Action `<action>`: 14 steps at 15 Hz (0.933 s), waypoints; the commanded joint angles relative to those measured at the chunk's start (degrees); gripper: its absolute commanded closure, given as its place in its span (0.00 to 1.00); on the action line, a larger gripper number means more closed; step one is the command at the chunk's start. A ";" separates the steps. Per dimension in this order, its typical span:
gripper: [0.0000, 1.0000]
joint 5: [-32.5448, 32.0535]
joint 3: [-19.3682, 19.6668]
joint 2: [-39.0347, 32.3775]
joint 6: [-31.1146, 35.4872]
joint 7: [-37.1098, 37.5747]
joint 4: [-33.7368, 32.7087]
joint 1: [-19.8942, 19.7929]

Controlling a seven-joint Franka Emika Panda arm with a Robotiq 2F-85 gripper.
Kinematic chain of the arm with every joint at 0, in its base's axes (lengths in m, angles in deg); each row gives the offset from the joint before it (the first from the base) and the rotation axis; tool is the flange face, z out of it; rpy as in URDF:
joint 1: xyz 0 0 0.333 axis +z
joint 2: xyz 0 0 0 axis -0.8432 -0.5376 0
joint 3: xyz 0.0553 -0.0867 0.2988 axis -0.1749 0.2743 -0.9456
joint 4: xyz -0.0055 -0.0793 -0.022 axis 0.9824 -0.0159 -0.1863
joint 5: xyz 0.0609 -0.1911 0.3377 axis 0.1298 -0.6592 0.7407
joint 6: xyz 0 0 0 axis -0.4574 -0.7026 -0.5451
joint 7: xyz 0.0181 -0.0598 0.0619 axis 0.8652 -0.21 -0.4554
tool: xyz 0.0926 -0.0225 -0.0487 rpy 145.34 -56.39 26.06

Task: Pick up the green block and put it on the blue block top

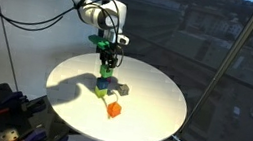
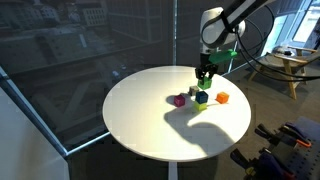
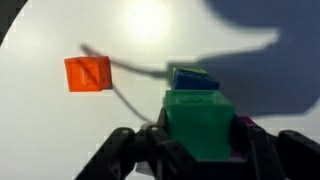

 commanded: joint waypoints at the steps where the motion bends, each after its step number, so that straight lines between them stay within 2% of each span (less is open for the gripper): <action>1: 0.70 -0.47 0.05 -1.44 -0.09 0.98 -1.31 0.35; 14: 0.70 -0.41 0.16 -3.24 -0.04 0.85 -1.33 0.53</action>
